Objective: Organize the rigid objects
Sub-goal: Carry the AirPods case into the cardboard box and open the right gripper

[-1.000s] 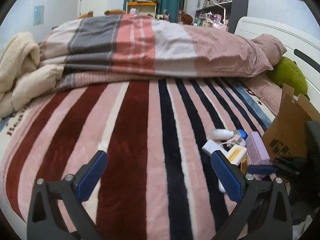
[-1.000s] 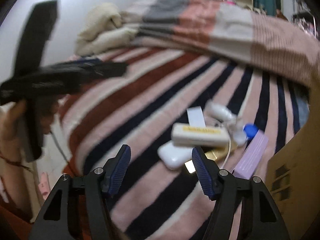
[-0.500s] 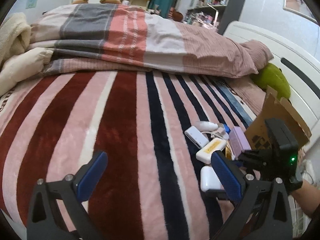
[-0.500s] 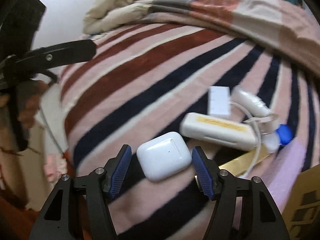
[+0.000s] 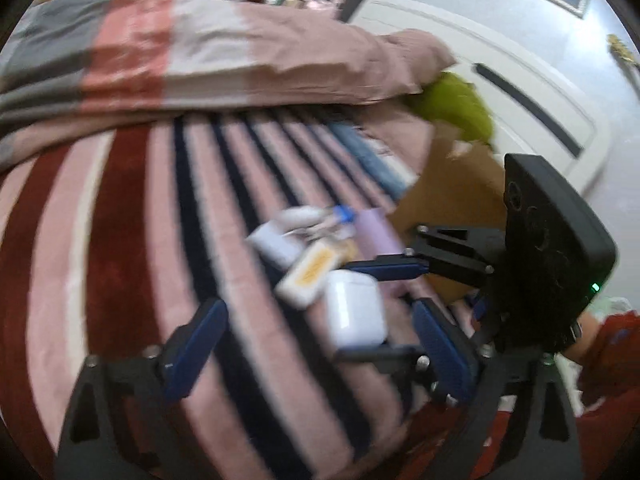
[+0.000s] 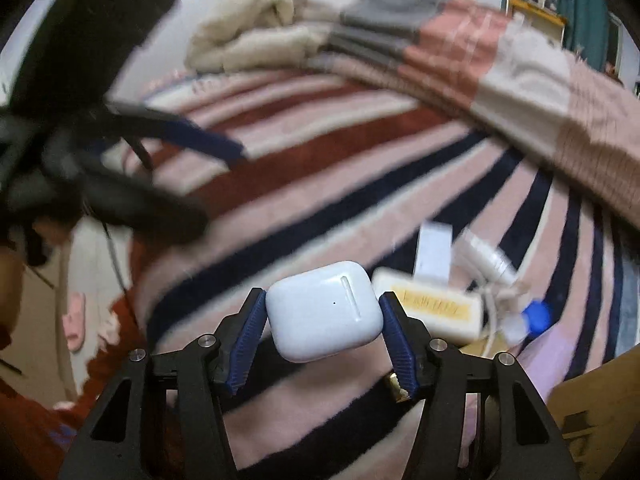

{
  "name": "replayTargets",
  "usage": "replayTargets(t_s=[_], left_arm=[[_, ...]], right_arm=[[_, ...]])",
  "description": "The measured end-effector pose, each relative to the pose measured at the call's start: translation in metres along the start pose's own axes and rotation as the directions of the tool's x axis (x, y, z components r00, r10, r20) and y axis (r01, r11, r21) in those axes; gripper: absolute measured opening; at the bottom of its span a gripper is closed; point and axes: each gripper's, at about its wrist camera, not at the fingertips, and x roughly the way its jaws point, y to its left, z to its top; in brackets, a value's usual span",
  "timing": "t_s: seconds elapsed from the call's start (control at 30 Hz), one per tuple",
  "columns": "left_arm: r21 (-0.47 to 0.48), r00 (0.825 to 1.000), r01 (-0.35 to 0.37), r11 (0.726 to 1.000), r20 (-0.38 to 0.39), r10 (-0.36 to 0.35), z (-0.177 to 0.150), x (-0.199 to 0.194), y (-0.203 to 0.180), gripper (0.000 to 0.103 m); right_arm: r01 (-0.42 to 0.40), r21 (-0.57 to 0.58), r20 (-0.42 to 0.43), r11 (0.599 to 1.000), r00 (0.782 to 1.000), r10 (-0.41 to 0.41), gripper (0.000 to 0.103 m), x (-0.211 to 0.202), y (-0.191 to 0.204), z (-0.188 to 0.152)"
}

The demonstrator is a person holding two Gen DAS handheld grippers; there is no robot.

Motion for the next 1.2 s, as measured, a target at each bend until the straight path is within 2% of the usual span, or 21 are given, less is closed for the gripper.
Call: replayTargets(t_s=[0.07, 0.1, 0.17, 0.27, 0.33, 0.4, 0.57, 0.7, 0.8, 0.87, 0.9, 0.93, 0.97, 1.03, 1.07, 1.2], left_arm=[[0.016, 0.998, 0.063, 0.998, -0.004, -0.063, 0.019, 0.002, -0.017, 0.071], [0.033, 0.997, 0.075, 0.997, -0.006, -0.075, 0.025, 0.003, -0.026, 0.067], [0.072, 0.996, 0.093, 0.993, -0.017, -0.092, 0.04, 0.008, -0.046, 0.048], [0.126, 0.988, 0.154, 0.98, -0.038, -0.151, 0.065, 0.018, -0.08, 0.029], [0.204, 0.992, 0.124, 0.971, -0.056, -0.115, 0.082, 0.032, -0.11, 0.028], [0.244, 0.991, 0.124, 0.962, -0.086, -0.105, 0.094, 0.047, -0.131, 0.028], [0.278, 0.967, 0.213, 0.937, -0.2, -0.161, 0.131, 0.093, -0.167, 0.028], [0.296, 0.945, 0.238, 0.925, -0.289, -0.151, 0.145, 0.127, -0.186, 0.028], [0.286, 0.922, 0.26, 0.922, -0.357, -0.149, 0.15, 0.15, -0.191, 0.029], [0.288, 0.913, 0.255, 0.923, -0.386, -0.132, 0.15, 0.162, -0.194, 0.03], [0.299, 0.914, 0.24, 0.924, -0.391, -0.111, 0.15, 0.166, -0.195, 0.03], [0.312, 0.917, 0.225, 0.923, -0.388, -0.093, 0.148, 0.167, -0.196, 0.036], [0.324, 0.922, 0.208, 0.923, -0.38, -0.075, 0.149, 0.167, -0.197, 0.049], [0.328, 0.932, 0.191, 0.925, -0.356, -0.066, 0.151, 0.164, -0.198, 0.065], [0.326, 0.939, 0.182, 0.928, -0.339, -0.064, 0.153, 0.157, -0.196, 0.067], [0.311, 0.966, 0.134, 0.941, -0.251, -0.055, 0.161, 0.125, -0.181, 0.069]], right_arm=[[0.013, -0.02, 0.05, 1.0, 0.999, -0.012, 0.054, -0.026, 0.007, 0.008], [0.026, -0.029, 0.072, 0.999, 0.997, -0.024, 0.054, -0.037, 0.008, 0.012], [0.057, -0.03, 0.121, 0.998, 0.991, -0.053, 0.054, -0.063, 0.008, 0.015], [0.113, -0.001, 0.183, 0.994, 0.977, -0.111, 0.054, -0.1, -0.002, 0.013], [0.169, 0.017, 0.208, 0.985, 0.963, -0.169, 0.054, -0.119, -0.013, 0.007], [0.204, 0.054, 0.214, 0.977, 0.954, -0.211, 0.053, -0.134, -0.029, 0.001], [0.271, 0.181, 0.2, 0.945, 0.931, -0.306, 0.053, -0.165, -0.075, -0.02], [0.278, 0.264, 0.141, 0.924, 0.936, -0.322, 0.054, -0.177, -0.109, -0.034], [0.275, 0.318, 0.087, 0.907, 0.944, -0.317, 0.054, -0.177, -0.13, -0.042], [0.277, 0.35, 0.044, 0.895, 0.949, -0.312, 0.054, -0.172, -0.142, -0.046], [0.282, 0.365, 0.026, 0.887, 0.95, -0.312, 0.054, -0.172, -0.145, -0.048], [0.292, 0.383, 0.002, 0.876, 0.948, -0.317, 0.054, -0.171, -0.148, -0.051], [0.314, 0.394, -0.016, 0.864, 0.942, -0.335, 0.054, -0.169, -0.151, -0.053], [0.355, 0.393, -0.032, 0.848, 0.927, -0.373, 0.066, -0.168, -0.149, -0.054], [0.363, 0.391, -0.03, 0.846, 0.924, -0.382, 0.077, -0.168, -0.15, -0.054], [0.355, 0.379, -0.002, 0.855, 0.924, -0.382, 0.079, -0.177, -0.139, -0.048]])
